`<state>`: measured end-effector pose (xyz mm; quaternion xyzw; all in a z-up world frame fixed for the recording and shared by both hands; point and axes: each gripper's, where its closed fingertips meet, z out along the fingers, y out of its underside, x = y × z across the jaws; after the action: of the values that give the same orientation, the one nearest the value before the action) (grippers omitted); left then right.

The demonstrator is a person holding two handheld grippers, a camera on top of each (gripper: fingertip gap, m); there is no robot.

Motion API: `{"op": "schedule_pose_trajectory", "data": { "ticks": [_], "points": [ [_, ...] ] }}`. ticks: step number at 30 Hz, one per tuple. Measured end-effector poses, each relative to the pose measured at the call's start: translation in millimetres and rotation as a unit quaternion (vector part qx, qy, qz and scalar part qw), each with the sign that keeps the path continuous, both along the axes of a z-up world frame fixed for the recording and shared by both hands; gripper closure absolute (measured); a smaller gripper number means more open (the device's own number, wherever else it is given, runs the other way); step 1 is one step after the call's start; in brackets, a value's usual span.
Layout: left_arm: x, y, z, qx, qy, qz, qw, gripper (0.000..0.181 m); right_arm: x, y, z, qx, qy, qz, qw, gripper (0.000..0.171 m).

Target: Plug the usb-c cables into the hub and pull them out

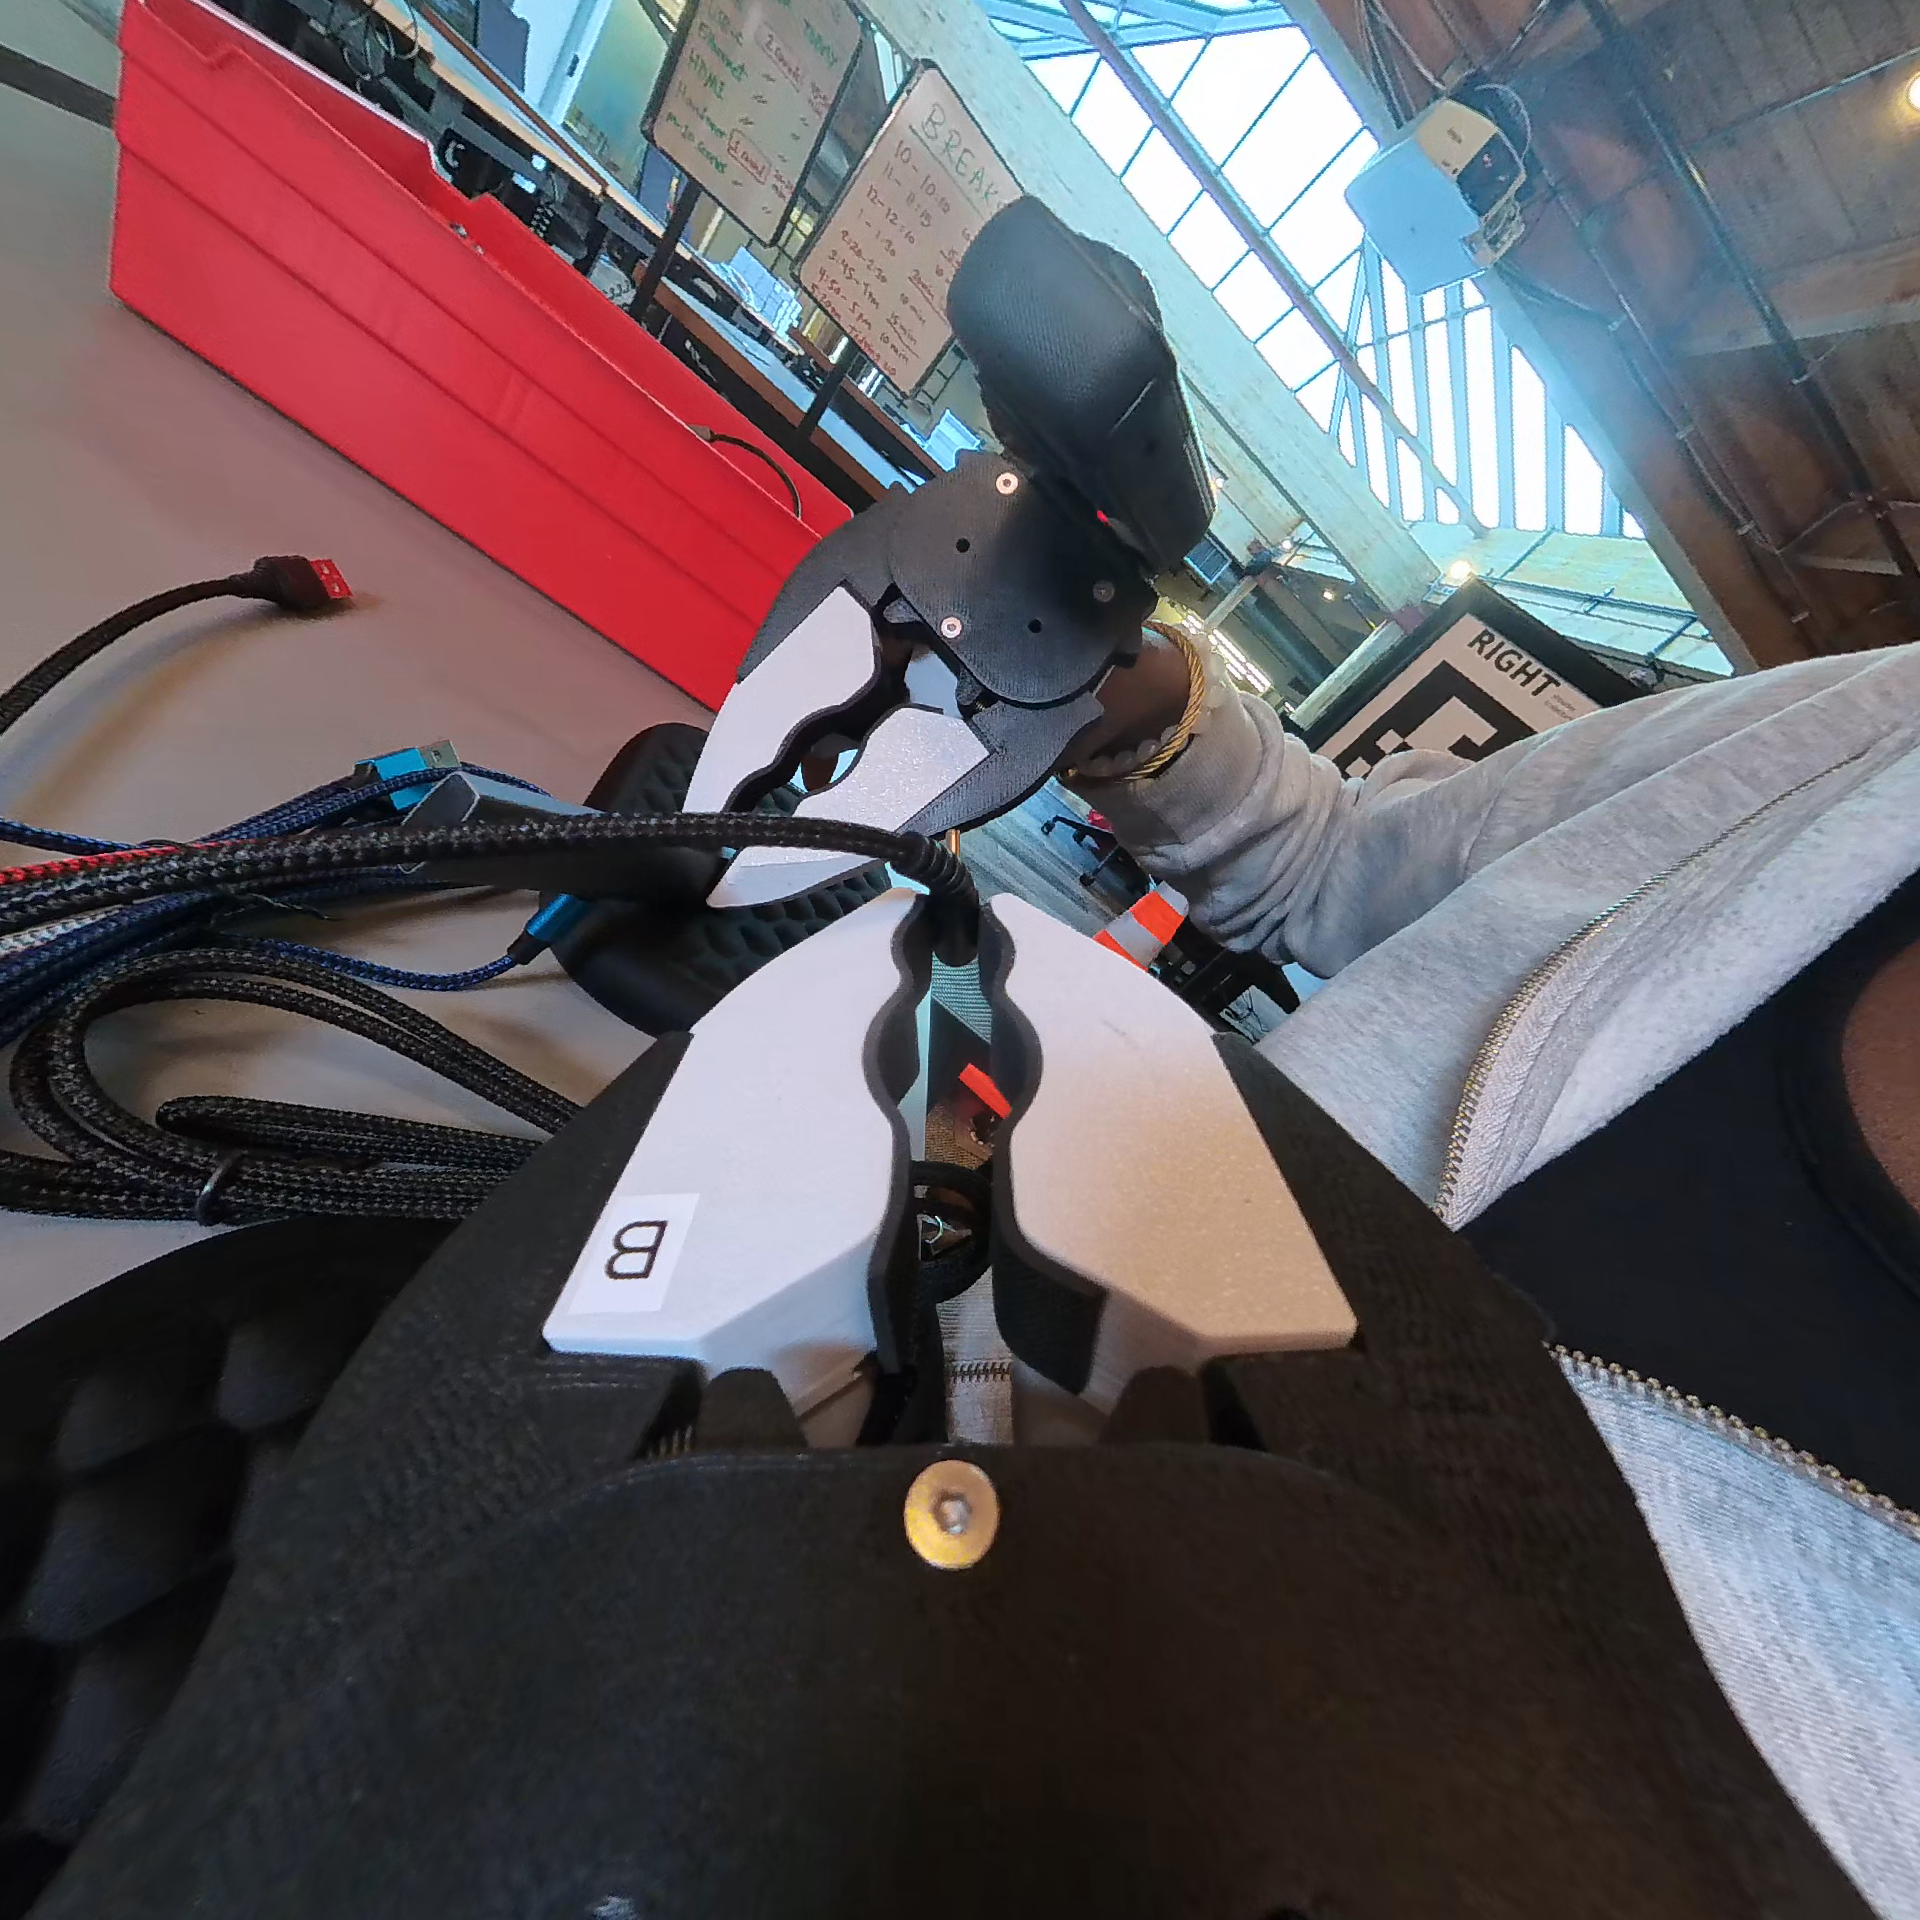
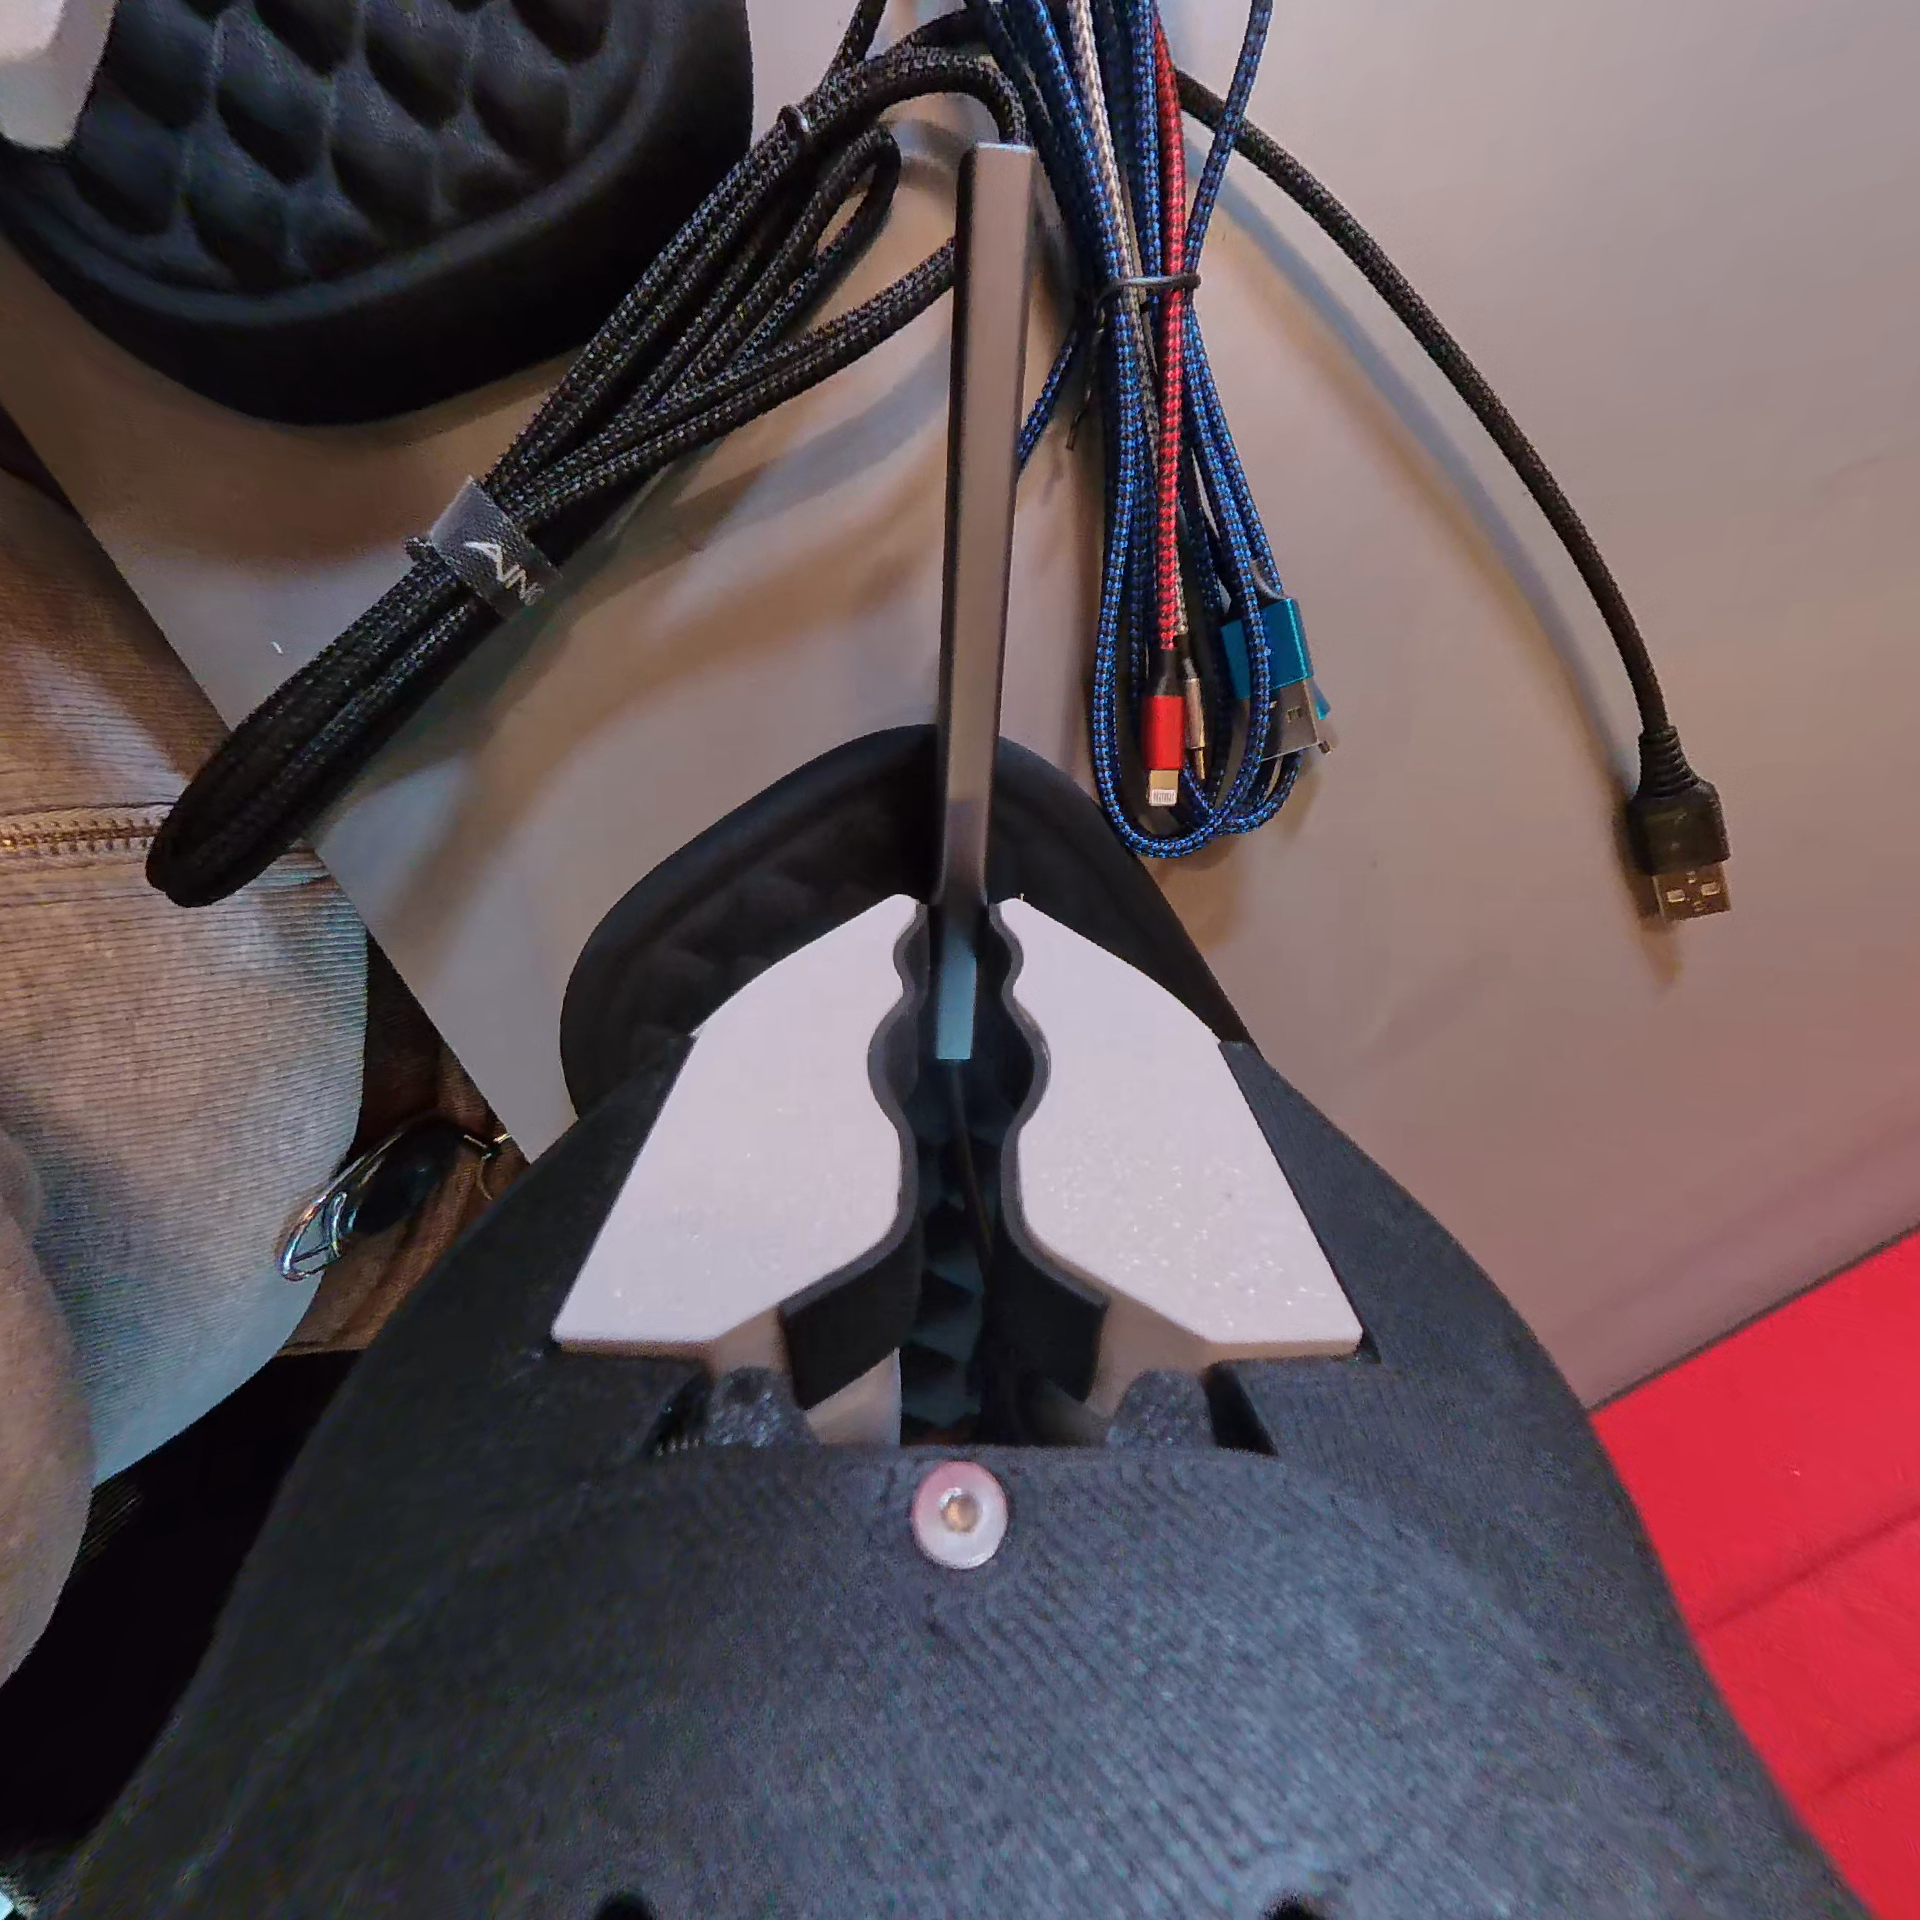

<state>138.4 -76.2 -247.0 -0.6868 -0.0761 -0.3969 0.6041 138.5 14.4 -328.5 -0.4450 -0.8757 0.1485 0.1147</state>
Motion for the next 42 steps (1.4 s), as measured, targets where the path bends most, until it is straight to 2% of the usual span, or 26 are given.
{"op": "schedule_pose_trajectory", "data": {
  "ticks": [8,11,14,17,20,23,27,32,38,42],
  "points": [
    [-0.4,-0.4,-0.3,-0.001,-0.002,0.0,1.0,0.173,-3.2,-1.8,-0.5,-0.023,-0.003,-0.014,1.0,0.162],
    [-2.1,-0.3,0.0,-0.001,-0.009,0.002,1.0,0.173,-8.5,-10.0,12.6,-0.151,-0.005,-0.061,0.987,0.162],
    [-4.4,-0.2,0.5,-0.002,-0.022,0.003,1.0,0.173,-20.0,-17.6,40.3,-0.348,0.002,-0.126,0.929,0.162],
    [-5.7,0.8,0.0,-0.007,-0.039,-0.003,0.999,0.172,-23.0,-28.4,62.4,-0.53,-0.03,-0.164,0.832,0.162],
    [-5.5,3.0,-2.0,-0.022,-0.057,-0.016,0.998,0.172,-21.7,-39.6,70.5,-0.628,-0.062,-0.167,0.758,0.162],
    [-2.2,5.6,-4.9,-0.038,-0.067,-0.036,0.996,0.173,-17.9,-51.4,72.8,-0.66,-0.083,-0.149,0.731,0.162],
    [2.8,6.1,-8.5,-0.054,-0.07,-0.059,0.994,0.172,-10.9,-62.5,76.3,-0.659,-0.102,-0.115,0.737,0.162],
    [5.3,6.8,-9.8,-0.061,-0.077,-0.076,0.992,0.172,-4.6,-72.8,78.8,-0.623,-0.111,-0.075,0.771,0.161],
    [6.9,7.6,-12.3,-0.068,-0.069,-0.076,0.992,0.172,-4.7,-78.4,78.5,-0.604,-0.118,-0.063,0.785,0.162],
    [11.5,6.2,-12.2,-0.067,-0.064,-0.091,0.991,0.172,-3.1,-77.8,74.9,-0.572,-0.117,-0.048,0.811,0.161]
  ]
}}
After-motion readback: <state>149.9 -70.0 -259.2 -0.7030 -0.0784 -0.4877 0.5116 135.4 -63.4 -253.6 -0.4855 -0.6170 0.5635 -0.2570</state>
